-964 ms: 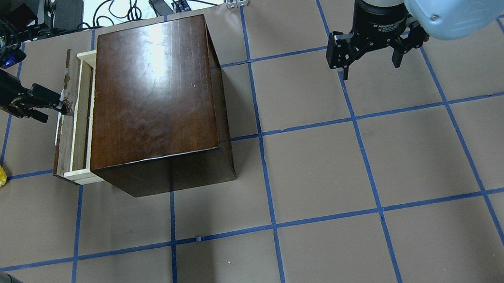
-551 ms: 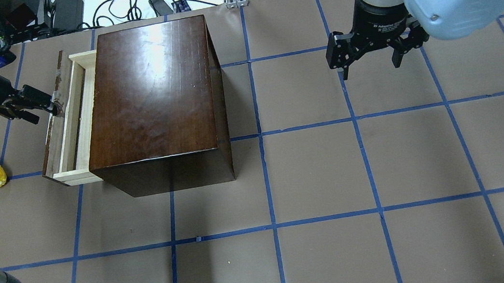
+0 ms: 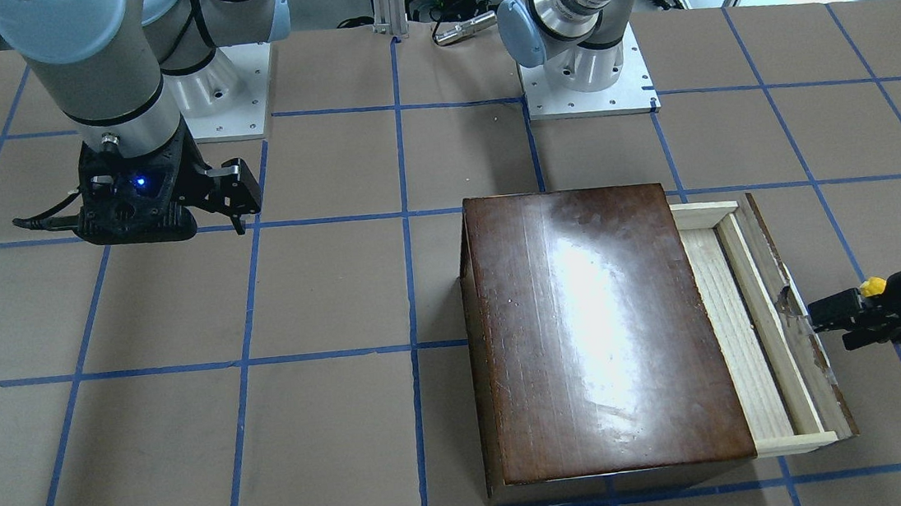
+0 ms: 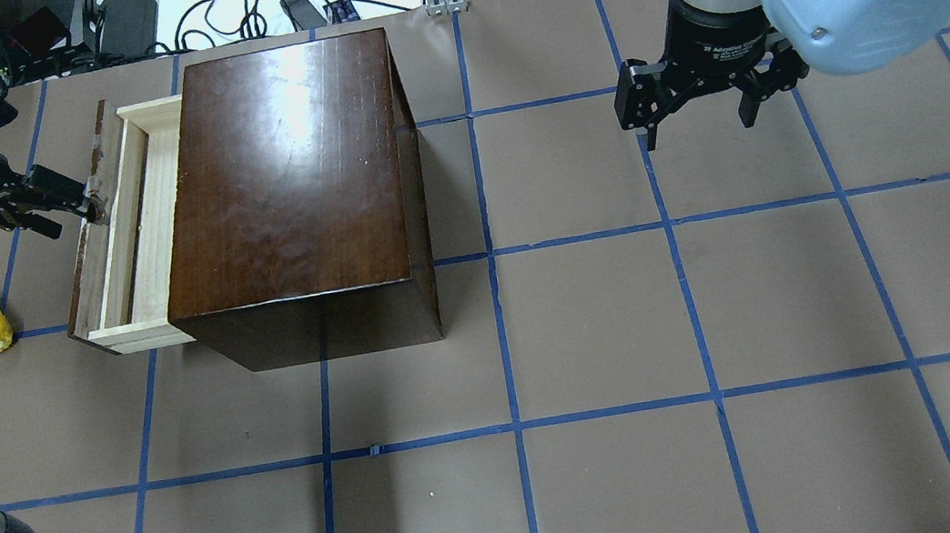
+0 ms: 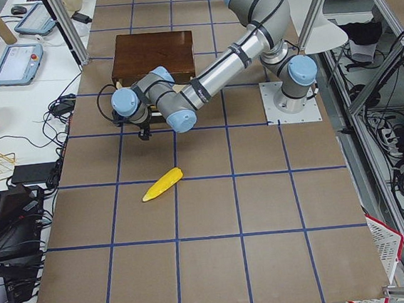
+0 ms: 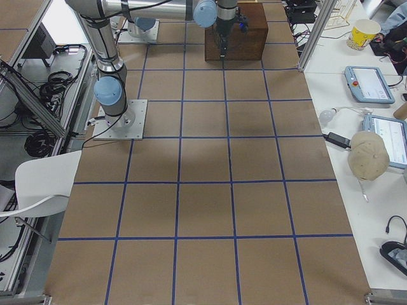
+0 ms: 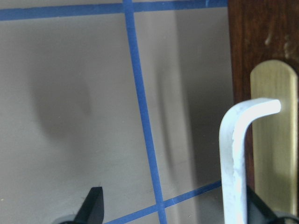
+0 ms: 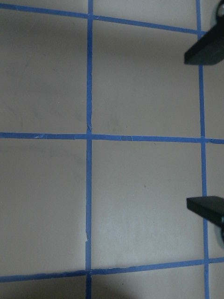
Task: Open drawer and put corn inside
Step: 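Pull the drawer outward from the cabinet with the left gripper, then release the handle and move the left gripper over the yellow corn, then lower and grasp the yellow corn cob with the left gripper, then lift the corn and carry it over the open drawer, then lower the corn into the drawer and open the left gripper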
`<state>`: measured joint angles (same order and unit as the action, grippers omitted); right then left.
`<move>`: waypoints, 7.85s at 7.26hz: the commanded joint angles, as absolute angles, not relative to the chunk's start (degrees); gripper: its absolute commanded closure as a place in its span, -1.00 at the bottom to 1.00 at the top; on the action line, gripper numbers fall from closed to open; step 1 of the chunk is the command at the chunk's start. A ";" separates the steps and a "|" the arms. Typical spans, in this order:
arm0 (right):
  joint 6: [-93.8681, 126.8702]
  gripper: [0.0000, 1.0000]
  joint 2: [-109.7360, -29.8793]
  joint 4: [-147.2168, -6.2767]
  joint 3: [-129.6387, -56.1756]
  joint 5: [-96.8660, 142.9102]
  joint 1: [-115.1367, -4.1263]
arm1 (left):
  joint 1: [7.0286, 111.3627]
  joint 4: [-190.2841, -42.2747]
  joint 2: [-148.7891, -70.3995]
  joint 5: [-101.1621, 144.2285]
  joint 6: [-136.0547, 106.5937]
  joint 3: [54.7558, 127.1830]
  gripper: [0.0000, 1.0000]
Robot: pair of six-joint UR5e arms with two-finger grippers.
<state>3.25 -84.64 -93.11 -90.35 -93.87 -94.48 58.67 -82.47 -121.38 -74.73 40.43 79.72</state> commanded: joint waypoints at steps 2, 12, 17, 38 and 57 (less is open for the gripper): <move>3.25 -1.00 -84.64 -93.16 -90.35 -93.87 -94.48 | 58.01 -82.53 -121.03 -75.32 40.43 79.63 -1.00; 3.25 -1.00 -84.64 -93.08 -90.35 -93.87 -94.48 | 51.50 -76.20 -123.56 -87.89 12.39 75.41 -1.00; 3.25 -1.00 -84.64 -93.08 -90.35 -93.87 -94.48 | 50.36 -70.49 -128.93 -96.15 9.32 75.59 -1.00; 3.25 -1.00 -84.64 -93.08 -90.35 -93.78 -94.48 | 69.05 -94.22 -112.24 -91.58 18.02 67.94 0.99; 3.25 -1.00 -84.64 -93.16 -90.35 -93.87 -94.48 | 74.00 -86.75 -116.55 -86.84 23.91 77.87 -1.00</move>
